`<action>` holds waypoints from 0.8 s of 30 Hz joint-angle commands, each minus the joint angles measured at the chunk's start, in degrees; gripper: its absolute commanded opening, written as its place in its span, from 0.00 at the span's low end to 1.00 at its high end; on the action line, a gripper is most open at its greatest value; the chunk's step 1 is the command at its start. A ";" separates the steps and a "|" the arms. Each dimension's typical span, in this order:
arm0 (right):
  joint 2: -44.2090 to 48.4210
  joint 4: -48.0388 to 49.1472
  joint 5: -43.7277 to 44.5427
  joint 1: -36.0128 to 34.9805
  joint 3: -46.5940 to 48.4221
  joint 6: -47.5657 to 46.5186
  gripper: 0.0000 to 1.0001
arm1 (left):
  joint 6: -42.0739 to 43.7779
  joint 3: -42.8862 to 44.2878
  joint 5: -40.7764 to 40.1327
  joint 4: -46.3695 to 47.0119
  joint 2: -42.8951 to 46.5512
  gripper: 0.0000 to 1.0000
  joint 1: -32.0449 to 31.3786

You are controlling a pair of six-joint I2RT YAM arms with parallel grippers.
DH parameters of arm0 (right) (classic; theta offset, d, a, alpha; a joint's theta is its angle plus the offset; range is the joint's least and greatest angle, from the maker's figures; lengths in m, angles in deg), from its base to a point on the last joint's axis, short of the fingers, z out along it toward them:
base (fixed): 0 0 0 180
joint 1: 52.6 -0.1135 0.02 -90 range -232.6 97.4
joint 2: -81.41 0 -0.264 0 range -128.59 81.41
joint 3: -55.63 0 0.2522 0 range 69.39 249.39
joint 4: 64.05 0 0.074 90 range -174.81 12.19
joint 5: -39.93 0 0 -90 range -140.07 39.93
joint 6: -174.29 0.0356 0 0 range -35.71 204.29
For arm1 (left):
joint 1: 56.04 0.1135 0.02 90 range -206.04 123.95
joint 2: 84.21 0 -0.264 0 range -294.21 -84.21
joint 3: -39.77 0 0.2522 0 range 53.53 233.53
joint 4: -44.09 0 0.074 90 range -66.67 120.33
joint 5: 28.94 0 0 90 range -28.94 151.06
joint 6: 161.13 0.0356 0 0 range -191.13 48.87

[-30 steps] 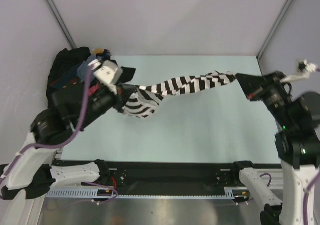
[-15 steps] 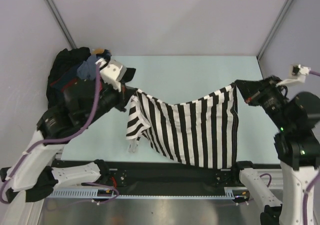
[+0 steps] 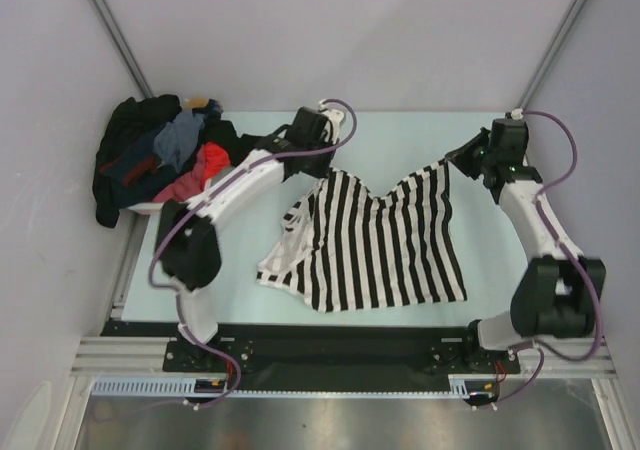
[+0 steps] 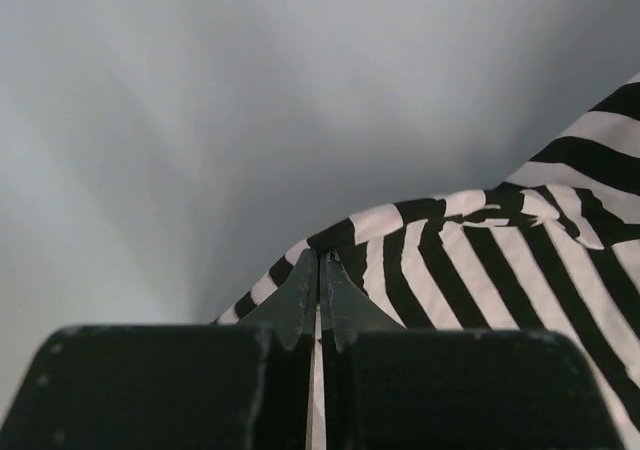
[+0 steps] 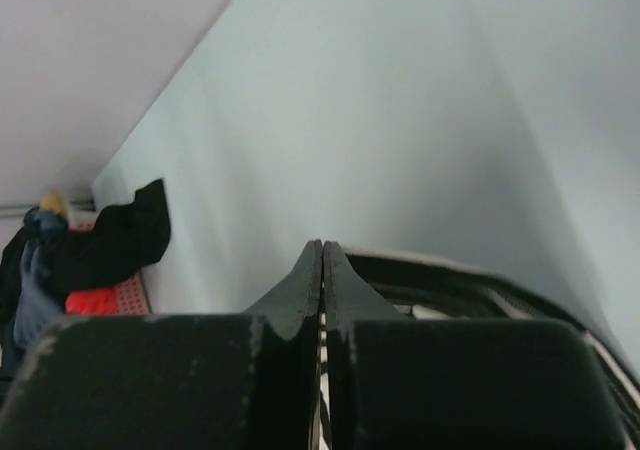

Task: Fold and stack the tank tops
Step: Flatten the tank top out, then fold the tank top

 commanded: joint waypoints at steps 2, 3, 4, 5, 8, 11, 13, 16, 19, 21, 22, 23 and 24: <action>-11.77 12.26 2.29 2.94 5.99 2.84 0.00 | 0.64 17.78 1.97 1.63 -12.64 0.00 3.25; -16.93 13.05 1.94 3.29 8.62 3.11 0.00 | 1.08 21.24 1.44 0.39 -17.89 0.00 3.52; -19.24 14.63 1.33 3.38 10.21 3.19 0.00 | 1.25 28.24 1.43 -2.14 -20.46 0.01 4.13; -21.79 15.25 0.80 3.56 11.62 3.46 0.00 | 1.52 31.26 -0.13 -3.21 -22.75 0.00 4.14; -29.36 17.97 -0.43 4.00 17.42 3.99 0.00 | 2.66 40.13 0.20 -4.80 -29.88 0.00 5.63; -35.69 18.42 -0.87 4.35 23.92 4.08 0.00 | 3.54 41.32 0.81 -2.19 -32.70 0.00 6.60; -39.54 18.60 -1.75 4.70 26.56 4.07 0.00 | 4.42 39.65 0.82 -0.07 -33.14 0.00 7.30; -42.11 21.14 -3.86 5.84 28.86 5.13 0.00 | 5.30 38.94 0.82 3.27 -34.55 0.03 7.65; -43.35 23.69 -5.18 6.72 28.25 5.74 0.00 | 5.30 39.20 2.48 5.12 -35.78 0.04 7.57; -43.44 24.05 -5.53 6.90 27.46 5.48 0.00 | 6.78 39.38 2.84 5.13 -36.48 0.04 7.57; -43.43 24.31 -5.71 6.98 27.11 5.31 0.00 | 6.97 39.29 2.84 4.78 -36.57 0.04 7.39; -43.35 24.57 -5.88 6.98 26.67 5.22 0.00 | 7.23 39.29 2.66 4.34 -36.57 0.04 7.22; -43.35 24.66 -6.32 7.25 25.88 5.30 0.00 | 8.02 39.12 1.53 3.81 -36.49 0.03 7.13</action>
